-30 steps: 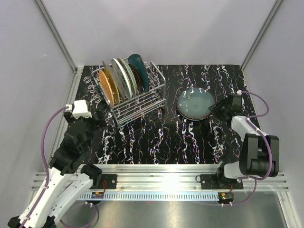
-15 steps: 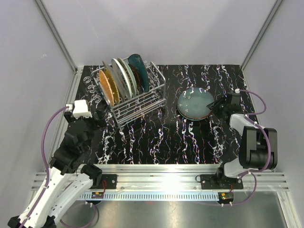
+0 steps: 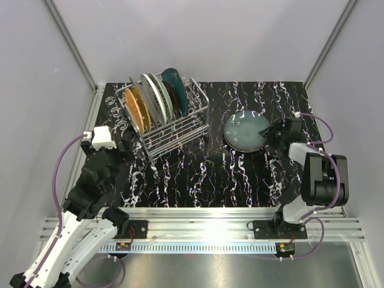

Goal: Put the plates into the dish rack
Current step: Grab a plate with the right arm

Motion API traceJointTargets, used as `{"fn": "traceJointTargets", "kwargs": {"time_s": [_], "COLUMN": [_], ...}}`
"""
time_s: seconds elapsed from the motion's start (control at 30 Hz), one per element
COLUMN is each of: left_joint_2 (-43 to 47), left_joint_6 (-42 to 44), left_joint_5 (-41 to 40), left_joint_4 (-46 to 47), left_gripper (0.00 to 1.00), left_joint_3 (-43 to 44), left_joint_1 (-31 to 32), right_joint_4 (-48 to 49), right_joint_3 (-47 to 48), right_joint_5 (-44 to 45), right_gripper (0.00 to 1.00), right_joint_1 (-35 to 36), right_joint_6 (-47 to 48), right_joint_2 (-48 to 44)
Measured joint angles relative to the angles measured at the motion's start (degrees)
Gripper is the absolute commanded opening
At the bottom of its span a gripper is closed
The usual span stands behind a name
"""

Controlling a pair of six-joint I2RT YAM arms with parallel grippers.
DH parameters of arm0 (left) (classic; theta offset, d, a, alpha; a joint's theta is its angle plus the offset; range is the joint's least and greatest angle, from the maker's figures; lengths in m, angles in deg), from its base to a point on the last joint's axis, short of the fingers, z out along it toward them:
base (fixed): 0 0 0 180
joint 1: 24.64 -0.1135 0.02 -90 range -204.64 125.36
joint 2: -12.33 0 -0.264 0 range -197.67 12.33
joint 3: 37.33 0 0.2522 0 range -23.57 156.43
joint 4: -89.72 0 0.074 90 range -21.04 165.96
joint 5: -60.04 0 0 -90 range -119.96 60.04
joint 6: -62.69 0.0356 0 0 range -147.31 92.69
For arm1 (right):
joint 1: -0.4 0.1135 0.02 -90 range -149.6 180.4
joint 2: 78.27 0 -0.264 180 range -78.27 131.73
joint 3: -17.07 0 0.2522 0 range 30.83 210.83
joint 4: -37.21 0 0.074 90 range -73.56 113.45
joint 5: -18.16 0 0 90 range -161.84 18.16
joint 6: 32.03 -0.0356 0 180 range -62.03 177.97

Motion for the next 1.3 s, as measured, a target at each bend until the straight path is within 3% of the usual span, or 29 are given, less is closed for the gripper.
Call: {"fn": "traceJointTargets", "kwargs": {"time_s": [0.5, 0.9, 1.3], "left_joint_2": [0.0, 0.0, 0.0], "left_joint_6": [0.0, 0.0, 0.0], "left_joint_5": [0.0, 0.0, 0.0], "left_joint_4": [0.0, 0.0, 0.0], "left_gripper": [0.99, 0.99, 0.99], "left_joint_3": [0.0, 0.0, 0.0], "left_joint_1": [0.0, 0.0, 0.0], "right_joint_4": [12.0, 14.2, 14.3], "right_joint_3": [-1.2, -2.6, -4.7], "right_joint_5": [-3.5, -4.4, -4.9], "right_gripper": [0.52, 0.15, 0.07], "right_joint_1": [-0.2, -0.6, -0.5], "right_joint_6": [-1.1, -0.9, -1.5], "right_joint_2": [5.3, 6.3, 1.4]}}
